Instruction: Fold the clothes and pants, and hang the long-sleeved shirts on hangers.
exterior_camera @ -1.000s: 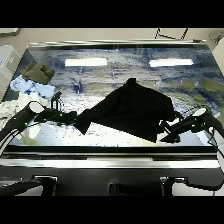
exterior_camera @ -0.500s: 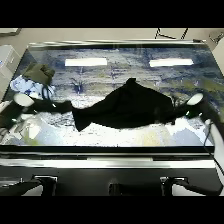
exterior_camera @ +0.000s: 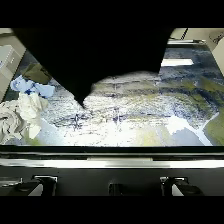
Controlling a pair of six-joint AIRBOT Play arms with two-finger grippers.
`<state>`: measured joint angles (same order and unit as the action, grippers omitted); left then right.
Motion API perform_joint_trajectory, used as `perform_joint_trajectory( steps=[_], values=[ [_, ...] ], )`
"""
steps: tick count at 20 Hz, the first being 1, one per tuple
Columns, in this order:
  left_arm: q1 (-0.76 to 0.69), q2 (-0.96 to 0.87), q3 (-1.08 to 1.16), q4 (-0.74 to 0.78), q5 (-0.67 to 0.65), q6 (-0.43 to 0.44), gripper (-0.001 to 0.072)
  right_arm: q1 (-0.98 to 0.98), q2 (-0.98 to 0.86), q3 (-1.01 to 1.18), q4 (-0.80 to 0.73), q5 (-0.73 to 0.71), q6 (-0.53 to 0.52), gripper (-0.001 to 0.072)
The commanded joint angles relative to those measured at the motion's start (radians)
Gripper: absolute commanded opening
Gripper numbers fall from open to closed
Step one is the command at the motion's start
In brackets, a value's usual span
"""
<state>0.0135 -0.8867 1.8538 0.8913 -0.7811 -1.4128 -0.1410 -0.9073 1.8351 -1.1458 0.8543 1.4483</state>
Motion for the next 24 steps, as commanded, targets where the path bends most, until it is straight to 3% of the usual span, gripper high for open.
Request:
perform_joint_trajectory(
  steps=[1, 5, 9, 11, 13, 15, 17, 21, 23, 24],
  values=[
    [0.006, 0.111, 0.079, 0.034, 0.091, 0.0, 0.0023, 0.001, 0.135, 0.05, -0.047, -0.044, 0.01, 0.0035],
    [0.006, 0.121, 0.07, 0.198, 0.064, 0.0, 0.0023, 0.001, 0.122, 0.05, -0.085, -0.001, 0.01, 0.0035],
    [0.005, 0.074, -0.098, 0.351, -0.127, 0.0, 0.0023, 0.001, -0.027, -0.002, -0.156, 0.316, 0.016, 0.0035],
    [-0.006, 0.021, -0.298, 0.33, -0.122, 0.0, 0.0023, 0.001, -0.15, -0.118, -0.14, 0.389, 0.013, 0.0035],
    [-0.038, -0.064, -0.533, 0.274, 0.008, 0.0, 0.0023, 0.002, -0.283, -0.262, -0.112, 0.297, 0.016, 0.0035],
    [-0.087, -0.18, -0.712, 0.229, 0.22, -0.001, 0.0024, 0.002, -0.43, -0.341, -0.062, 0.183, 0.106, 0.0035],
    [-0.124, -0.318, -0.774, 0.18, 0.311, -0.001, 0.0024, 0.002, -0.567, -0.346, 0.021, 0.167, 0.214, 0.0037],
    [-0.16, -0.521, -0.773, 0.016, 0.212, -0.001, 0.0024, 0.002, -0.731, -0.346, 0.233, 0.229, 0.241, 0.0036],
    [-0.156, -0.552, -0.773, -0.029, 0.146, -0.001, 0.0026, -0.001, -0.757, -0.346, 0.23, 0.269, 0.242, 0.0037],
    [-0.142, -0.548, -0.771, -0.027, 0.119, 0.0, 0.0074, -0.013, -0.756, -0.341, 0.226, 0.283, 0.242, 0.0047]
  ],
)
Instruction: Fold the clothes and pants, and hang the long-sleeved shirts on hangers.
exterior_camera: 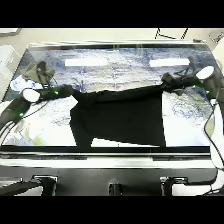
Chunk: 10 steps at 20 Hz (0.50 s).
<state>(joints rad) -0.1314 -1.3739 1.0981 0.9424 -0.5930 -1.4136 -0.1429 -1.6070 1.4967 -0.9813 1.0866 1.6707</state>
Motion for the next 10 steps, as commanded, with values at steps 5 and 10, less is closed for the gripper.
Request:
perform_joint_trajectory(
  steps=[5, 10],
  values=[
    [0.254, -0.048, 0.08, -0.075, -0.423, 0.0, 0.064, -0.247, 0.005, 0.04, -0.035, 0.36, -0.062, 0.0554],
    [0.35, -0.116, -0.03, -0.079, -0.535, 0.002, 0.0584, -0.36, 0.073, -0.19, -0.251, 0.517, -0.086, 0.0557]
  ],
)
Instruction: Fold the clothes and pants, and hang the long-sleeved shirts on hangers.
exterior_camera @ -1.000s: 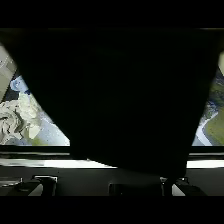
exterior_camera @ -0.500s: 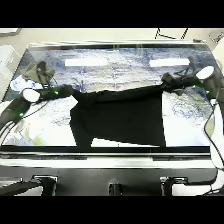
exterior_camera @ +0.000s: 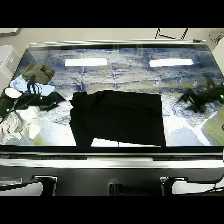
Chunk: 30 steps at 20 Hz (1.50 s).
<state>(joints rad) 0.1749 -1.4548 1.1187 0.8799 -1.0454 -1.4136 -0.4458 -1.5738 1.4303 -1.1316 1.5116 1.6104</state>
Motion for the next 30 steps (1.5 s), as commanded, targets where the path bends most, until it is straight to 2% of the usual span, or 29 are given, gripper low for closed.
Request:
perform_joint_trajectory(
  steps=[1, 4, 6, 7, 8, 9, 10, 11, 12, 18, 19, 20, 21, 22, 24, 27, 29, 30],
  values=[
    [0.026, -0.053, -0.08, -0.039, -0.062, 0.007, 0.0584, -0.054, 0.055, -0.182, -0.095, 0.064, -0.029, 0.0577],
    [-0.05, -0.108, -0.116, -0.103, 0.008, 0.061, 0.0584, -0.055, 0.067, -0.307, -0.074, 0.018, -0.029, 0.058],
    [-0.089, -0.132, -0.115, -0.117, 0.056, 0.061, 0.0583, -0.055, 0.067, -0.356, -0.074, 0.009, -0.034, 0.0655],
    [-0.102, -0.136, -0.116, -0.122, 0.082, 0.06, 0.0582, -0.055, 0.067, -0.374, -0.074, 0.005, -0.037, 0.0655],
    [-0.112, -0.136, -0.115, -0.122, 0.106, 0.048, 0.0492, -0.055, 0.067, -0.39, -0.074, -0.001, -0.038, 0.0655],
    [-0.115, -0.136, -0.114, -0.122, 0.116, 0.048, 0.027, -0.055, 0.067, -0.411, -0.074, -0.011, -0.043, 0.0655],
    [-0.115, -0.137, -0.115, -0.122, 0.115, 0.049, 0.0145, -0.055, 0.067, -0.434, -0.073, -0.023, -0.043, 0.0655],
    [-0.115, -0.136, -0.115, -0.121, 0.111, 0.049, 0.0101, -0.055, 0.067, -0.459, -0.072, -0.034, -0.045, 0.0654],
    [-0.115, -0.136, -0.114, -0.121, 0.1, 0.05, 0.0019, -0.055, 0.067, -0.488, -0.067, -0.046, -0.056, 0.0654],
    [-0.116, -0.105, -0.114, -0.121, 0.074, 0.054, 0.0022, 0.022, 0.067, -0.601, 0.032, -0.129, -0.122, 0.0607],
    [-0.116, -0.098, -0.114, -0.121, 0.067, 0.054, 0.0022, 0.066, 0.067, -0.602, 0.041, -0.148, -0.122, 0.054],
    [-0.116, -0.089, -0.114, -0.121, 0.058, 0.054, 0.0022, 0.106, 0.068, -0.6, 0.058, -0.157, -0.122, 0.0385],
    [-0.116, -0.077, -0.113, -0.121, 0.05, 0.054, 0.0022, 0.141, 0.068, -0.59, 0.073, -0.158, -0.122, 0.012],
    [-0.116, -0.058, -0.113, -0.121, 0.048, 0.054, 0.0021, 0.161, 0.07, -0.569, 0.083, -0.153, -0.114, 0.0035],
    [-0.115, 0.021, -0.087, -0.121, 0.045, 0.119, 0.0021, 0.169, 0.112, -0.482, 0.101, -0.148, -0.124, 0.0035],
    [-0.107, 0.224, 0.06, -0.12, 0.053, 0.22, 0.0021, 0.168, 0.259, -0.198, 0.095, -0.163, -0.169, 0.0034],
    [-0.092, 0.364, 0.23, -0.121, 0.073, 0.228, 0.0022, 0.168, 0.372, 0.053, 0.082, -0.208, -0.24, 0.0035],
    [-0.079, 0.429, 0.333, -0.121, 0.089, 0.228, 0.0022, 0.168, 0.433, 0.178, 0.047, -0.258, -0.242, 0.0035]
  ],
)
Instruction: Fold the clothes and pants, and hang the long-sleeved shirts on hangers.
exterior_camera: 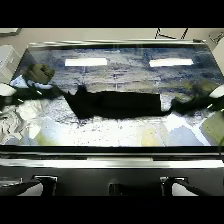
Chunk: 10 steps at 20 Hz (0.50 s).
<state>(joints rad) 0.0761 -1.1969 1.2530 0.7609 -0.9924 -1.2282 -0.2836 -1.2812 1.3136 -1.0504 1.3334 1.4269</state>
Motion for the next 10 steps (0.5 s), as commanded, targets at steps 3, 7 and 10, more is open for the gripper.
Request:
perform_joint_trajectory(
  steps=[3, 7, 10],
  values=[
    [0.052, 0.333, 0.439, 0.031, 0.135, 0.043, 0.0022, 0.006, 0.323, 0.498, -0.147, -0.255, -0.021, 0.0036],
    [0.055, 0.499, 0.486, 0.05, 0.177, -0.022, 0.0022, 0.007, 0.512, 0.504, -0.164, -0.382, 0.03, 0.0036],
    [0.056, 0.558, 0.486, 0.053, 0.253, -0.028, 0.0022, 0.007, 0.556, 0.505, -0.165, -0.455, 0.032, 0.0036]
  ],
)
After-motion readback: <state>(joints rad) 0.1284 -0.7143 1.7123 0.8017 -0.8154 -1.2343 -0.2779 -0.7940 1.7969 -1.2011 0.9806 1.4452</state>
